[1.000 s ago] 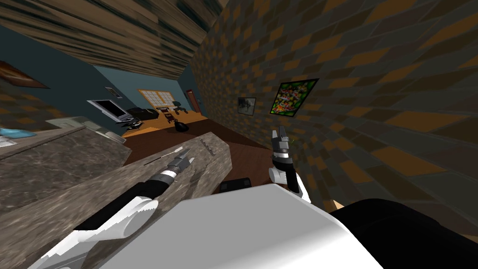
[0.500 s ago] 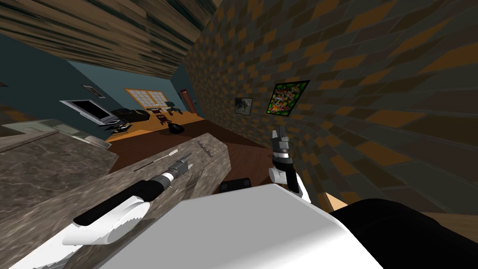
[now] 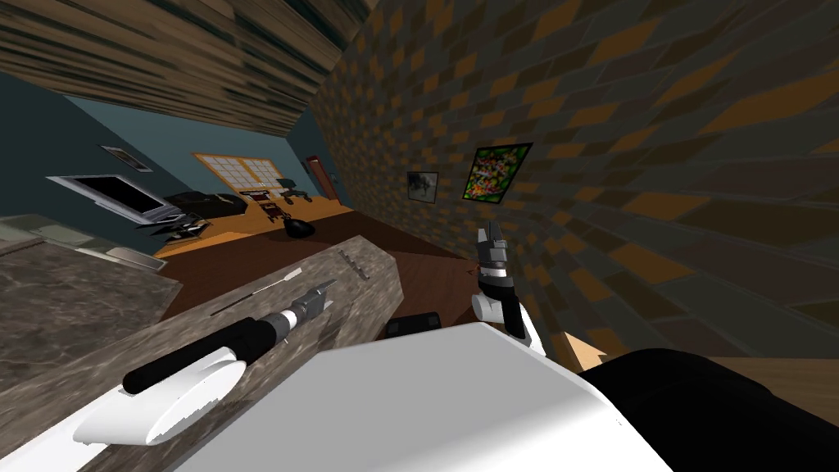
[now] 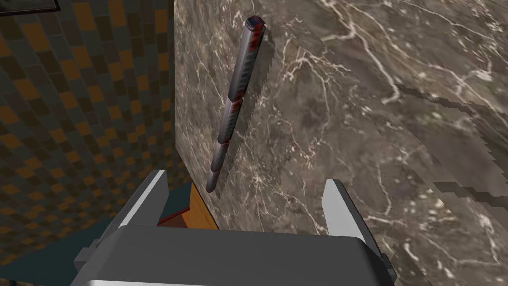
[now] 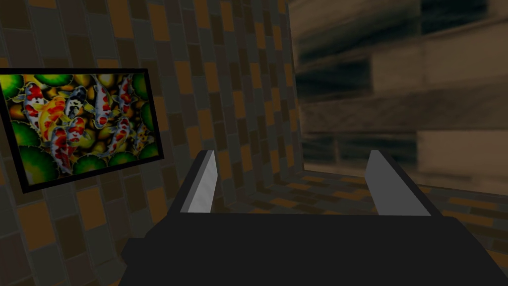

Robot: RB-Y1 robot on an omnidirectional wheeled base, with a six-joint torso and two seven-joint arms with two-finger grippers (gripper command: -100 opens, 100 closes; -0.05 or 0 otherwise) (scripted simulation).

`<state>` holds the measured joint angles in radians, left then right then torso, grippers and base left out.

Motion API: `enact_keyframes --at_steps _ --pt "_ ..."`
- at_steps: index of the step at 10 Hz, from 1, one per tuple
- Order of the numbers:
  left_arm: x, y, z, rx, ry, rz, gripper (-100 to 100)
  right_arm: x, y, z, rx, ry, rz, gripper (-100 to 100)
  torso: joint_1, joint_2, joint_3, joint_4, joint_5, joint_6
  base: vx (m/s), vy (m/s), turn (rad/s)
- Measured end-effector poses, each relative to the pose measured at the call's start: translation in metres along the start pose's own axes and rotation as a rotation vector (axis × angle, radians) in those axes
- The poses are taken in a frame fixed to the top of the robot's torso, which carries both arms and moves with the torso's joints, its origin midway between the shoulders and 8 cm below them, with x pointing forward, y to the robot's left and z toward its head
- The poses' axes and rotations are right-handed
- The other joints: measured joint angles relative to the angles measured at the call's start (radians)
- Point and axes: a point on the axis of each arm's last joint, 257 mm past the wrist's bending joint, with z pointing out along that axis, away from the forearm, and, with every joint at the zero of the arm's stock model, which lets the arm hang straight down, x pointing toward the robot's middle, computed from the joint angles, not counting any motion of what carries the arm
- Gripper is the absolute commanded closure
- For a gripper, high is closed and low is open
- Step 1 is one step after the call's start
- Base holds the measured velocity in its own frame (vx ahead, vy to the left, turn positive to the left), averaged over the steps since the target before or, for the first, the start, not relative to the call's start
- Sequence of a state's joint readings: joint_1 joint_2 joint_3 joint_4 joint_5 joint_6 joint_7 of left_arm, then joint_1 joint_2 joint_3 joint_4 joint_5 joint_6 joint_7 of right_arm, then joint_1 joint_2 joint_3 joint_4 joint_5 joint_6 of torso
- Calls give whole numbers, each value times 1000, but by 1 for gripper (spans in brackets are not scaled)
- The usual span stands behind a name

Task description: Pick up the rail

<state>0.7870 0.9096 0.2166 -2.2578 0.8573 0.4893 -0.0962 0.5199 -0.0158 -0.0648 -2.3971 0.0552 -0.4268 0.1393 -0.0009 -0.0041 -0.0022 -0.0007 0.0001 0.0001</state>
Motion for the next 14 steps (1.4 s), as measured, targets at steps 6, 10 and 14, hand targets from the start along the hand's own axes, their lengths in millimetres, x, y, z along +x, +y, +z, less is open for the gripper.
enact_keyframes --at_steps 6,10,14 --pt "-12 51 -10 -220 50 52 -100 0 0 0 0 0 0 0 0 -2 -1 -1 0 0 57 -18 -93" --pt "-23 85 -23 -377 83 93 -100 0 0 0 0 0 0 0 -1 -4 -2 -1 0 -1 90 -31 -113" --pt "-35 116 -43 -537 117 141 -100 0 0 0 0 0 0 0 -1 -4 -2 -1 0 0 115 -27 -118"
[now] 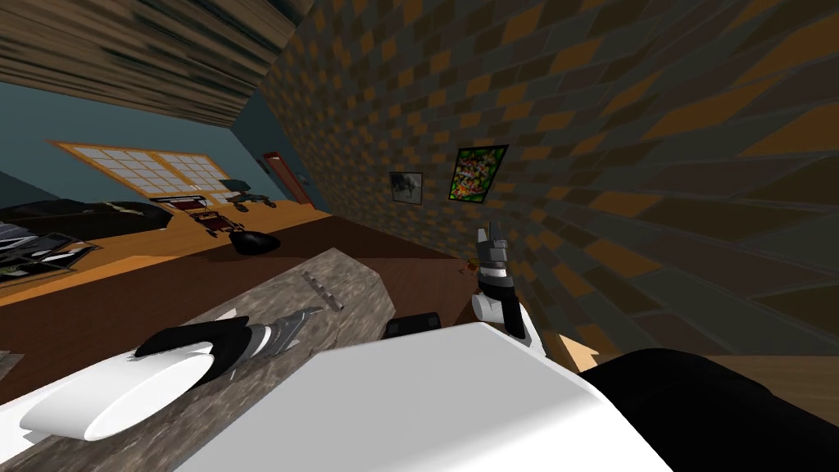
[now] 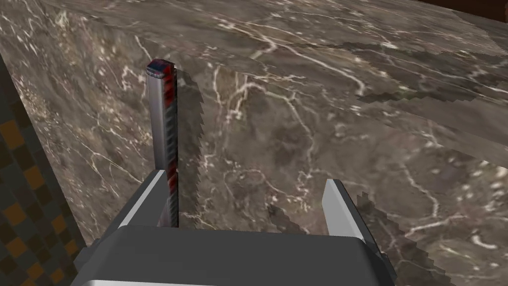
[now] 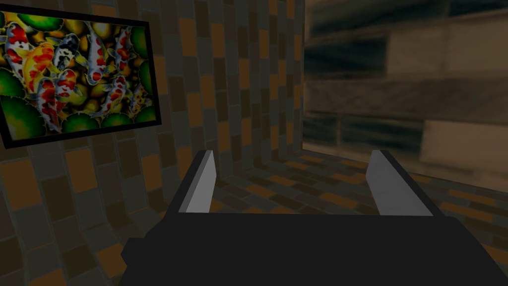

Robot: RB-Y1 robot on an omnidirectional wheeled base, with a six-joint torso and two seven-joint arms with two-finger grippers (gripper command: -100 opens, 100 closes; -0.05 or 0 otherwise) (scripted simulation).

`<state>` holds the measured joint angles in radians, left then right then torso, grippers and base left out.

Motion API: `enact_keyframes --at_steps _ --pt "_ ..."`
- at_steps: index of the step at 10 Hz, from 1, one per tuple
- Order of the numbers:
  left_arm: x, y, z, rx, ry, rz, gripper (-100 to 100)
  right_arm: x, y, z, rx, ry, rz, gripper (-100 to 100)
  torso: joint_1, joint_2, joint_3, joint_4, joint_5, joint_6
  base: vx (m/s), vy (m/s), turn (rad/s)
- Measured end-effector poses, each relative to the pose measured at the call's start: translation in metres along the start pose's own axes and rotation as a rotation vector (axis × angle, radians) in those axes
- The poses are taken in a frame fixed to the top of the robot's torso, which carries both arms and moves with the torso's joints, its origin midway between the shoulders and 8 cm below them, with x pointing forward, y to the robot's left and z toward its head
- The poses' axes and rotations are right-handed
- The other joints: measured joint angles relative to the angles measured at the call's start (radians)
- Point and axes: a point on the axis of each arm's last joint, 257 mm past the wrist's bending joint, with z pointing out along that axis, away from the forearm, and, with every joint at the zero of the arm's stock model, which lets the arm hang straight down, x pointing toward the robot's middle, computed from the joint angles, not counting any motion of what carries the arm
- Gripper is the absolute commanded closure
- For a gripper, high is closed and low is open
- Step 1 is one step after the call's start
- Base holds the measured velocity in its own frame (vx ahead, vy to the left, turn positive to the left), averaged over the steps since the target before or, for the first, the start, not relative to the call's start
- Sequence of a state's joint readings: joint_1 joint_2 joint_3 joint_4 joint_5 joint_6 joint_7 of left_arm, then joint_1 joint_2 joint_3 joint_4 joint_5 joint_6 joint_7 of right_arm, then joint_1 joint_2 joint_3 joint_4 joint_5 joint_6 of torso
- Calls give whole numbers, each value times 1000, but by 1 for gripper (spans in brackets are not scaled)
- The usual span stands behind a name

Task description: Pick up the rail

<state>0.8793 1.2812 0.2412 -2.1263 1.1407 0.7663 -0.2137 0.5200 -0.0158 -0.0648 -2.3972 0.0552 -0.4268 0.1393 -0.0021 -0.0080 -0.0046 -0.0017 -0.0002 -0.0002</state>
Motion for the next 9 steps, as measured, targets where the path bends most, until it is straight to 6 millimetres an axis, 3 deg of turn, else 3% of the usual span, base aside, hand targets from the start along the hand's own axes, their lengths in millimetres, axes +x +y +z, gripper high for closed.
enact_keyframes --at_steps 3,8,9 --pt "-9 39 -5 -143 28 28 -100 0 0 0 0 0 0 0 -1 -5 -3 -1 0 0 169 -33 -122" --pt "-21 76 -18 -311 55 67 -100 0 0 0 0 0 0 0 -2 0 0 0 0 -1 103 -32 -72" --pt "-21 77 -18 -315 56 69 0 0 0 0 0 0 0 0 -1 4 2 1 0 -1 7 -3 1"
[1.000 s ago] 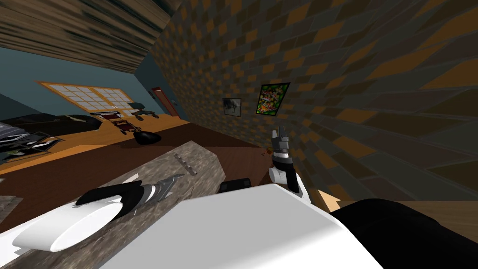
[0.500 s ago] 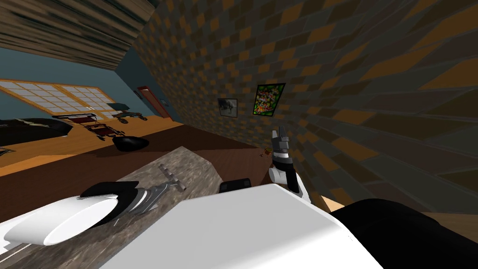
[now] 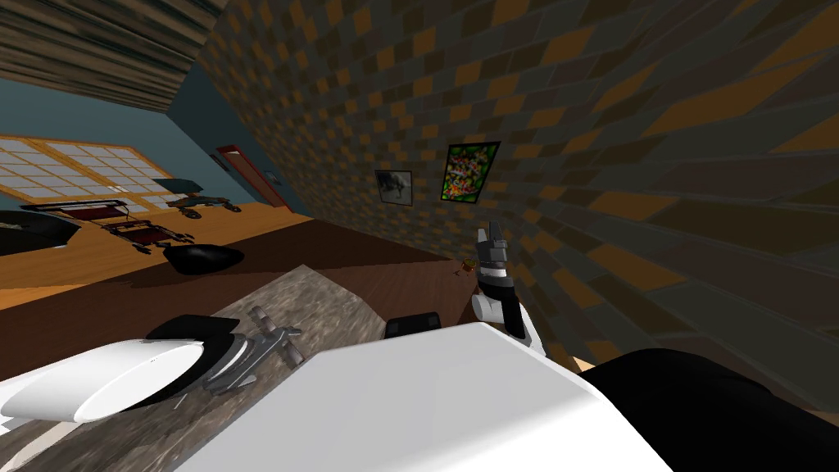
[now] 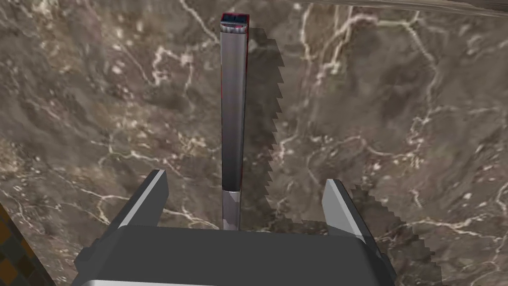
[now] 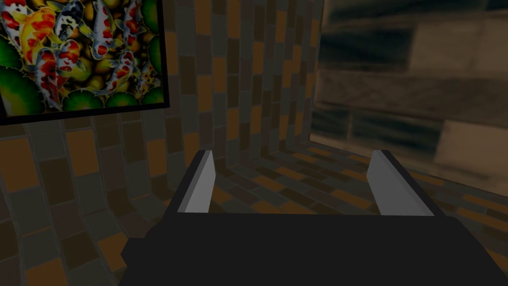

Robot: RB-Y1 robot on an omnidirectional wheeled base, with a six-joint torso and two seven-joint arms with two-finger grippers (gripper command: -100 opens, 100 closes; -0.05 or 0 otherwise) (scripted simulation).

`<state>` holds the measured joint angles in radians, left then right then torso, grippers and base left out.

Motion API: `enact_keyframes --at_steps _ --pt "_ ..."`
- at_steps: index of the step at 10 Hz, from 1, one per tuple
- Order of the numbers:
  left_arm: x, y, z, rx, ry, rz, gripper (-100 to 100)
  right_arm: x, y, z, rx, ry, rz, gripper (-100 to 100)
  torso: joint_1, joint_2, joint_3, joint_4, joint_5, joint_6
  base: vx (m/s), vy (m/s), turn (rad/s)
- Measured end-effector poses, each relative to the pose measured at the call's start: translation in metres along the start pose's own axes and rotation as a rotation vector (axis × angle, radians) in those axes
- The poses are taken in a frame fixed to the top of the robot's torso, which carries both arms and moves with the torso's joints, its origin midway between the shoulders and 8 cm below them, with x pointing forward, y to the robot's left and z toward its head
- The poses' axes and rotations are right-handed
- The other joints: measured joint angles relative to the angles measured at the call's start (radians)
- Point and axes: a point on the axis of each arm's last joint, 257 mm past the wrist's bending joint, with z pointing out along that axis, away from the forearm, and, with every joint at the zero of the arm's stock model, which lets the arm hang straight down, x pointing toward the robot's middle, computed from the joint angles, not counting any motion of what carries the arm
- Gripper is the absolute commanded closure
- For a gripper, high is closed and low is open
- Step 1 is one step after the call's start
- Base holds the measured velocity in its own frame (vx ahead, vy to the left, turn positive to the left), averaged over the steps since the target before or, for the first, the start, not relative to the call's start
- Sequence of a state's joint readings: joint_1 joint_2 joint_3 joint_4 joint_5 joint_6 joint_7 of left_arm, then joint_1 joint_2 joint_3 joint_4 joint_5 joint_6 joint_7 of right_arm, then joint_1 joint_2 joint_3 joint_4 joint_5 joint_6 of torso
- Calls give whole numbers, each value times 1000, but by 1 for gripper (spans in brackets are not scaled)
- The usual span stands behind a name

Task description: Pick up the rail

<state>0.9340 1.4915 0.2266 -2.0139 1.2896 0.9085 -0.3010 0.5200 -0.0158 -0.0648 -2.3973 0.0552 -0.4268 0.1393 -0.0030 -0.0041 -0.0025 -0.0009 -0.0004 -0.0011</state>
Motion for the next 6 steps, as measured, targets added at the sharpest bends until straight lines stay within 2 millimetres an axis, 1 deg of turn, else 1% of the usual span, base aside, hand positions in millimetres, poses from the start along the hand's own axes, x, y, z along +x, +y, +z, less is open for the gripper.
enact_keyframes --at_steps 1,4,5,6 --pt "0 0 0 1 0 0 -100 0 0 0 0 0 0 0 1 2 1 1 0 0 10 -3 -99" --pt "2 17 16 1 -1 -25 -100 0 0 0 0 0 0 0 2 4 2 1 1 0 11 1 -84" --pt "4 22 21 1 -1 -32 -100 0 0 0 0 0 0 0 2 4 2 1 1 0 4 2 -15" --pt "4 22 21 2 -1 -32 100 0 0 0 0 0 0 0 2 4 2 1 0 0 0 0 0"
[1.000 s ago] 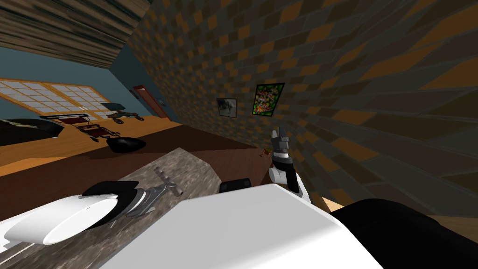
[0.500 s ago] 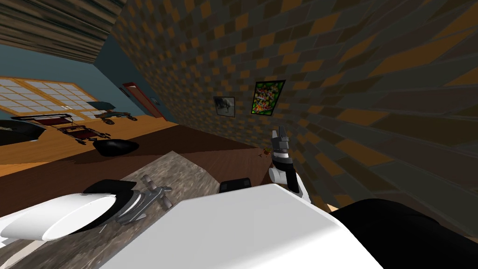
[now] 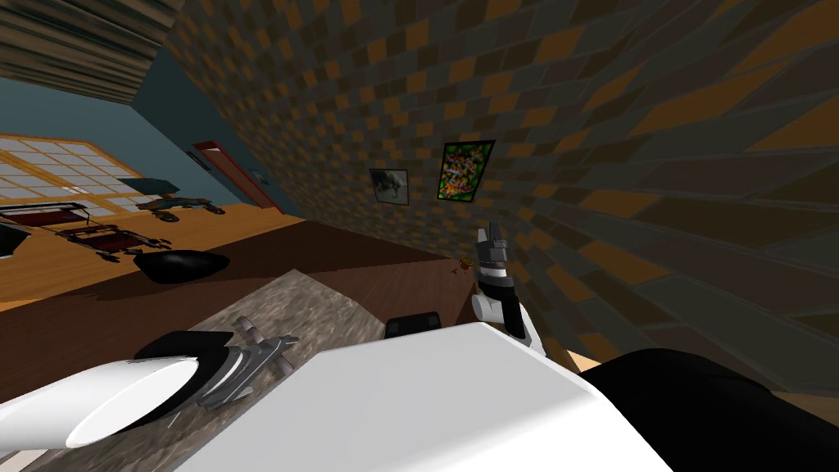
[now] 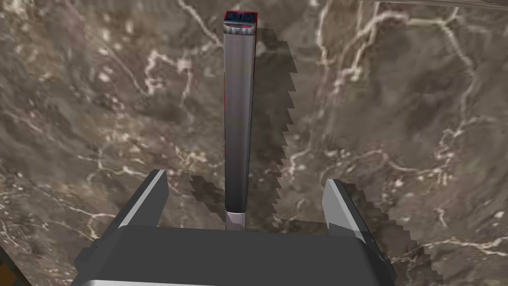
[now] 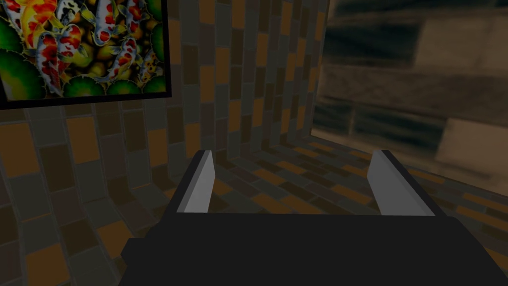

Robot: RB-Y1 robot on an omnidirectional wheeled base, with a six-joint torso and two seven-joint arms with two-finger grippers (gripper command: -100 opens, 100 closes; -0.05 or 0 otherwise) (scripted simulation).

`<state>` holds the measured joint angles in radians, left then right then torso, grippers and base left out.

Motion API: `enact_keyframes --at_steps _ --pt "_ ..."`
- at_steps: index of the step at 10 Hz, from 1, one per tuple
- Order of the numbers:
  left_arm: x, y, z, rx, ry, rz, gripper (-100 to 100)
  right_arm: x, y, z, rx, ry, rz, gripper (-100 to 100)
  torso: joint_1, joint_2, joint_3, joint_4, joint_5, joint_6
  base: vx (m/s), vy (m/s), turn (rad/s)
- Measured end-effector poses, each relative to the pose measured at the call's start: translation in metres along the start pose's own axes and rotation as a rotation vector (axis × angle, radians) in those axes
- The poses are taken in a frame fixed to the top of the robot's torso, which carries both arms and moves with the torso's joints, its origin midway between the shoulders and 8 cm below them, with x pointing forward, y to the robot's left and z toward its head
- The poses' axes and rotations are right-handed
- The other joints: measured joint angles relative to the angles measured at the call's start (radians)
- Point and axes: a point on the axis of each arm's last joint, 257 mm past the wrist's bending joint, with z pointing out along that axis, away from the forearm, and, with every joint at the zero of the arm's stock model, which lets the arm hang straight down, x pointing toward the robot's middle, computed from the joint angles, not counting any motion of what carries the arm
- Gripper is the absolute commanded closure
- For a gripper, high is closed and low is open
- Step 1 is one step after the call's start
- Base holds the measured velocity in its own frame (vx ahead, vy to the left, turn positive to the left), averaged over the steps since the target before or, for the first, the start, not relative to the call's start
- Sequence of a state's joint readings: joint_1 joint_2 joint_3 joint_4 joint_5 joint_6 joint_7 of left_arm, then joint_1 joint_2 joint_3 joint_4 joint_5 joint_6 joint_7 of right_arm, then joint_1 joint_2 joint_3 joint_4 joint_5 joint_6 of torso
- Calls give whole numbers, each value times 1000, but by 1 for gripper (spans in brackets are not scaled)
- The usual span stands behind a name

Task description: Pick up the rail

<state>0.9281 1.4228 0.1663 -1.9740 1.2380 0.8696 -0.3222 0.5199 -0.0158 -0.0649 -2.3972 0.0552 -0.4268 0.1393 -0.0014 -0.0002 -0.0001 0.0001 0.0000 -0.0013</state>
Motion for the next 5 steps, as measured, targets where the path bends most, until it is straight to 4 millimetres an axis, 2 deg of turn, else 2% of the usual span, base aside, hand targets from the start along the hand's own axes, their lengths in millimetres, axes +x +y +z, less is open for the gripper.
enact_keyframes --at_steps 4,5 --pt "0 0 0 0 0 1 100 0 0 0 0 0 0 0 0 1 0 0 0 0 0 0 0" --pt "0 0 0 0 0 1 0 0 0 0 0 0 0 0 0 1 0 0 0 0 0 0 0"
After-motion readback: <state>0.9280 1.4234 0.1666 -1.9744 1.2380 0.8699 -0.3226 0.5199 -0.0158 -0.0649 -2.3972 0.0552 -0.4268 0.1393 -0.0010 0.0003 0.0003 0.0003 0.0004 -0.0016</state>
